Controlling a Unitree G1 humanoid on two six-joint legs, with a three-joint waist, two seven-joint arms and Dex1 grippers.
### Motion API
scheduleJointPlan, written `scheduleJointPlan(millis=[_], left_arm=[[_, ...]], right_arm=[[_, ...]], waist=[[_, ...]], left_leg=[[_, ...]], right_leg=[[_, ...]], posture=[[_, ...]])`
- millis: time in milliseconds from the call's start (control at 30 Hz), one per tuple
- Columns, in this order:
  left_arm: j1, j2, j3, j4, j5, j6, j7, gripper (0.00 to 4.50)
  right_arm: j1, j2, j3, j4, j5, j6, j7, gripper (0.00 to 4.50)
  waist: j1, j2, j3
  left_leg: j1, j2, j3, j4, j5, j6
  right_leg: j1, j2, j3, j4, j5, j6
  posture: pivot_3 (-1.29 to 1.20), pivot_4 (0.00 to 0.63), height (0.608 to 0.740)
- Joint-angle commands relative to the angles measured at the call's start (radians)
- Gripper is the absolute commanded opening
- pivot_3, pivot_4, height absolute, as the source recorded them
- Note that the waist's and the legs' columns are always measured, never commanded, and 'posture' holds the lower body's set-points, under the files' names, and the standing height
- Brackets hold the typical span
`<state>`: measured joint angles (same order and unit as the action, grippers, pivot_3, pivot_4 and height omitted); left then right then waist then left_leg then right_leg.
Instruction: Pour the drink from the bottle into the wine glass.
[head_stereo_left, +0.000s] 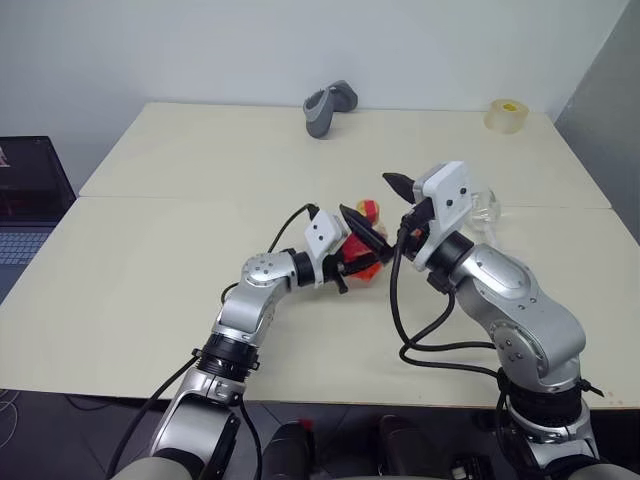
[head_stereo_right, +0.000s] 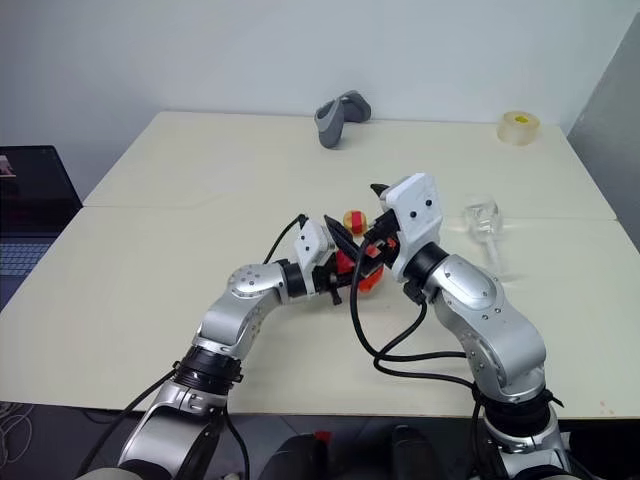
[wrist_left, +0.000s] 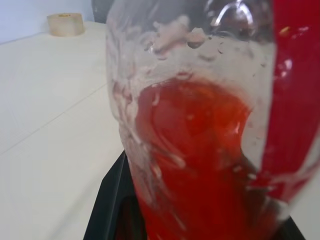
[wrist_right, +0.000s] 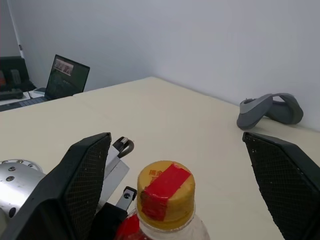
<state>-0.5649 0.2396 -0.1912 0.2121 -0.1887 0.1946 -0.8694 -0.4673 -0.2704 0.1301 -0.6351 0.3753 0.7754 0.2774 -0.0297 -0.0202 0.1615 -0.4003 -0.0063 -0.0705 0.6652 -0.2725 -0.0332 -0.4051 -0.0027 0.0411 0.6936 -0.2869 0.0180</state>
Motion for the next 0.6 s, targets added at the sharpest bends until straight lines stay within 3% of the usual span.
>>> scheduleJointPlan(millis=[33,100,200,433,467,600], left_arm=[[-0.025,-0.003,0.002,-0.022,0.000,-0.030,-0.001,1.27],[-0.025,-0.004,0.001,-0.020,0.002,-0.033,-0.002,1.27],[-0.025,-0.004,0.001,-0.020,0.005,-0.036,-0.004,1.27],[-0.024,-0.002,0.000,-0.019,0.011,-0.042,-0.012,1.27],[-0.024,-0.002,0.000,-0.019,0.012,-0.042,-0.013,1.27],[-0.017,0.003,-0.003,-0.027,0.010,-0.041,-0.023,1.27]], right_arm=[[0.004,-0.007,0.009,-0.044,0.001,-0.013,0.011,4.50],[0.010,-0.014,0.018,-0.042,-0.004,-0.016,0.018,4.50],[0.018,-0.022,0.026,-0.040,-0.011,-0.021,0.021,3.91],[0.030,-0.023,0.022,-0.038,-0.011,-0.036,0.029,1.45],[0.032,-0.024,0.021,-0.038,-0.009,-0.038,0.032,1.26],[0.049,-0.029,0.007,-0.028,0.027,-0.062,0.078,1.23]], waist=[[0.000,0.000,0.000],[0.000,0.000,0.000],[0.000,0.000,0.000],[0.000,0.000,0.000],[0.000,0.000,0.000],[0.000,0.000,0.000]], left_leg=[[0.000,0.000,0.000,0.000,0.000,0.000],[0.000,0.000,0.000,0.000,0.000,0.000],[0.000,0.000,0.000,0.000,0.000,0.000],[0.000,0.000,0.000,0.000,0.000,0.000],[0.000,0.000,0.000,0.000,0.000,0.000],[0.000,0.000,0.000,0.000,0.000,0.000]], right_leg=[[0.000,0.000,0.000,0.000,0.000,0.000],[0.000,0.000,0.000,0.000,0.000,0.000],[0.000,0.000,0.000,0.000,0.000,0.000],[0.000,0.000,0.000,0.000,0.000,0.000],[0.000,0.000,0.000,0.000,0.000,0.000],[0.000,0.000,0.000,0.000,0.000,0.000]], posture=[[0.00,0.150,0.740],[0.00,0.150,0.740],[0.00,0.150,0.740],[0.00,0.150,0.740],[0.00,0.150,0.740],[0.00,0.150,0.740]])
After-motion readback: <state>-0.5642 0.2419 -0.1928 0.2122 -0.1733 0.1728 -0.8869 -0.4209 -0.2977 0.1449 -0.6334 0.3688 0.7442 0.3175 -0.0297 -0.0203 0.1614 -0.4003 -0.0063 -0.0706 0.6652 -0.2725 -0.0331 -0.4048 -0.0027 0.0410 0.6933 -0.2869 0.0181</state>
